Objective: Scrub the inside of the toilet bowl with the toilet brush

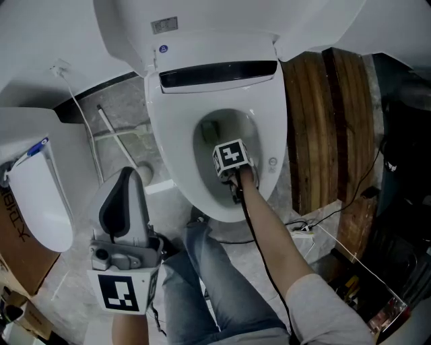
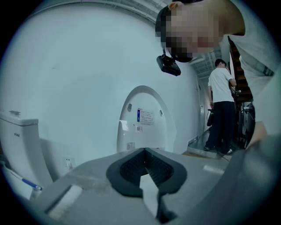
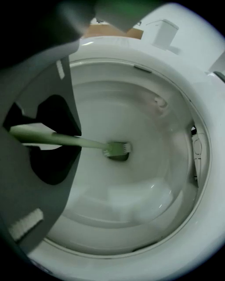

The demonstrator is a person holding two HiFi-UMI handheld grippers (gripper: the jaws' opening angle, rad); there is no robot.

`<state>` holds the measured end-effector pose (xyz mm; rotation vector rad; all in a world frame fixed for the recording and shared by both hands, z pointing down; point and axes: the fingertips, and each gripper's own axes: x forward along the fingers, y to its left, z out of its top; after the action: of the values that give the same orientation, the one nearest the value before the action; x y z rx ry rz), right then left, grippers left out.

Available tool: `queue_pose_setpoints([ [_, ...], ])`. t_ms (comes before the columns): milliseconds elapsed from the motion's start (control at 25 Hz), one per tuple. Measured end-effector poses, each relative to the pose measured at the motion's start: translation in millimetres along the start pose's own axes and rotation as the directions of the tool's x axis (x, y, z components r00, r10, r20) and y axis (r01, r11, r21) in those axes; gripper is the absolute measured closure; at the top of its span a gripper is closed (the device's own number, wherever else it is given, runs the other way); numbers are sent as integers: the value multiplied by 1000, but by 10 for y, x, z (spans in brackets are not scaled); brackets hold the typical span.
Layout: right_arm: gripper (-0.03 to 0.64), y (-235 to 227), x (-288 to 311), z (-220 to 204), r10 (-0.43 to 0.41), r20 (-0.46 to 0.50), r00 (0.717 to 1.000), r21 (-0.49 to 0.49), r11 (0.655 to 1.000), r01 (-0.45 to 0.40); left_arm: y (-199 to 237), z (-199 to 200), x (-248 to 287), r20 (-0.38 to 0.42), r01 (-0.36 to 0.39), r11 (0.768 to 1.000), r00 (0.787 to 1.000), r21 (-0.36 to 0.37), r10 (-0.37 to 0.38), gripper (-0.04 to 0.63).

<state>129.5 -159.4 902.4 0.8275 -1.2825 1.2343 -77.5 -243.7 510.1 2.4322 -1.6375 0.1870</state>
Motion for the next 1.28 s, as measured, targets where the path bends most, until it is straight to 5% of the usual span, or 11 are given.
queue_pose_setpoints([
  [640, 537, 277, -232, -512, 50, -22, 999, 6, 999, -50, -163, 297, -176, 42, 50, 999, 998, -3, -50, 591],
  [960, 541, 464, -467, -628, 72, 119, 990, 120, 989, -87, -276, 413, -303, 59, 125, 992, 990, 6, -125, 591],
  [1280, 541, 536, -809, -757, -14, 273, 962, 194, 980, -41, -292, 607, -535, 70, 186, 982, 980, 27, -187, 591],
])
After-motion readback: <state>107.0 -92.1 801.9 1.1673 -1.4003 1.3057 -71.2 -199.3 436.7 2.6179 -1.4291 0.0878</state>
